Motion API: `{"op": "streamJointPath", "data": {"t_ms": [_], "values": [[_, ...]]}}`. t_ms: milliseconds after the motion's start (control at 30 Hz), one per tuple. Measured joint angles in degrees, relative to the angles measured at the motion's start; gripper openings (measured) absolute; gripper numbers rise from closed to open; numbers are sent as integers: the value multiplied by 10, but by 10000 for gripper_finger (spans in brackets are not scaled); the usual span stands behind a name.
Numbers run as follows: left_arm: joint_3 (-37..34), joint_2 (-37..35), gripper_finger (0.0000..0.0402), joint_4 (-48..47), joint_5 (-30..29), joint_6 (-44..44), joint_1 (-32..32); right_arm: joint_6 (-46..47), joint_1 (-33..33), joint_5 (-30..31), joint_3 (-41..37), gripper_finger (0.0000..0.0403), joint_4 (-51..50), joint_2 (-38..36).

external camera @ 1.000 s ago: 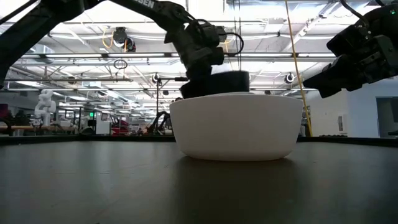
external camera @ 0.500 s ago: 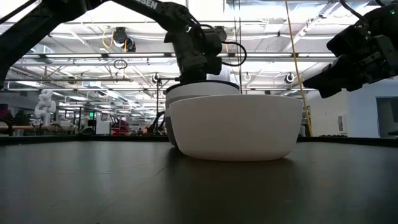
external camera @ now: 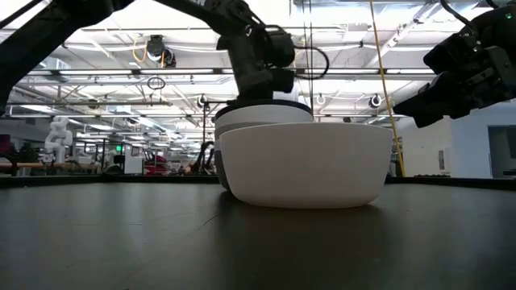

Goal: Nest bowls inside each other
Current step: Stack the black bowl on top of the top white bowl, then stack the white bowl on top of the black bowl

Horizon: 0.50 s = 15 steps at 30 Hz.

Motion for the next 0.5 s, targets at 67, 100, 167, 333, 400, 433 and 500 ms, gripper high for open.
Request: {"op": "streamJointPath", "data": {"t_ms": [67, 100, 167, 333, 400, 433, 500], "values": [[9, -1, 96, 0, -11, 1, -7, 0, 0, 0, 0, 0, 0, 0], [14, -1, 107, 0, -14, 2, -11, 0, 0, 0, 0, 0, 0, 0], [22, -1, 131, 1, -18, 5, -17, 0, 0, 0, 0, 0, -2, 0], [66, -4, 187, -1, -18, 9, -30, 0, 0, 0, 0, 0, -13, 0], [84, -14, 203, -8, -15, 17, -35, 0, 0, 0, 0, 0, -14, 0], [91, -22, 209, -8, -5, 20, -36, 0, 0, 0, 0, 0, -14, 0], [94, -46, 216, -2, 54, 26, -37, 0, 0, 0, 0, 0, -15, 0]]}}
